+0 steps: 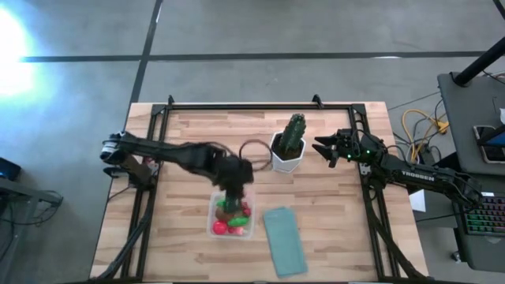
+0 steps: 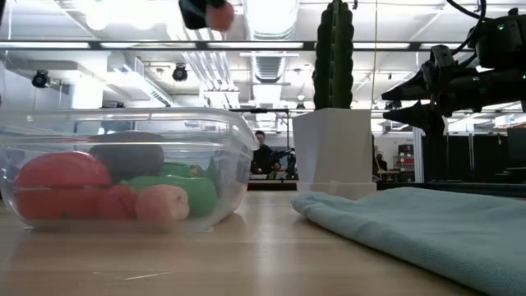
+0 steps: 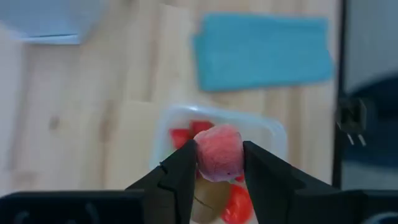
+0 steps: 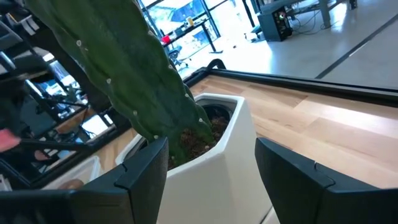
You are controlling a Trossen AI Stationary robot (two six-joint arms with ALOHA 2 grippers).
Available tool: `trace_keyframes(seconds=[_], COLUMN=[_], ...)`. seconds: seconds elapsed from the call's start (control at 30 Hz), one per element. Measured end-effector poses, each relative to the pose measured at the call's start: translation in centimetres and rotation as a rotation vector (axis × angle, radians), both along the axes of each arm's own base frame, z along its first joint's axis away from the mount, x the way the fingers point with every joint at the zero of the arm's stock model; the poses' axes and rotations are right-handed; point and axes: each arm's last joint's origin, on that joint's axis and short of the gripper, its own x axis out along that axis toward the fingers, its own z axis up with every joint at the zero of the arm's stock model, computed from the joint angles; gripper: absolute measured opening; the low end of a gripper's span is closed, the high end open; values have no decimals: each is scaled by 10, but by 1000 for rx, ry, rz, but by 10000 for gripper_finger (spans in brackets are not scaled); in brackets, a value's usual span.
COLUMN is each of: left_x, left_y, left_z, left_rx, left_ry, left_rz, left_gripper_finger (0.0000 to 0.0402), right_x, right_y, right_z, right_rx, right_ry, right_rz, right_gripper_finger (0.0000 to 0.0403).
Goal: Pick and placing Produce into tupperware
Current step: Put the pink peach into the transparent bin, then return to Home Position
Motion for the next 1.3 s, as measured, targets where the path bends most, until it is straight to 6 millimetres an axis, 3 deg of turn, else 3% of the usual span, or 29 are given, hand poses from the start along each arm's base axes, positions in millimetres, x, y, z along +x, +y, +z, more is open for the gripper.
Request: trace_keyframes(seconds=[0.13, 0.33, 0.47, 0.67, 0.93, 1.17, 1.3], left_x=[1, 5, 7, 8, -1, -29, -45], left_y=[-18, -25, -26, -24, -9, 2, -4], left_z=[-20, -60, -71, -67, -10, 50, 76], left_rx=[6, -41, -41, -2, 33, -85, -109], left_ry=[68, 218, 253, 234, 28, -232, -404], left_rz=[-92, -96, -89, -69, -87, 103, 28], left_gripper_finger=[126, 138, 139, 140, 140, 140, 140], right_x=[0, 0, 0, 0, 0, 0, 0], right_y=[0, 0, 0, 0, 0, 0, 0], right_z=[0, 0, 0, 0, 0, 0, -1], right_rx=[0, 0, 0, 0, 0, 1, 3], right_ry=[0, 1, 1, 0, 0, 2, 5], right_rz=[0, 0, 0, 0, 0, 0, 0], right_gripper_finger=[233, 233, 233, 233, 233, 233, 233])
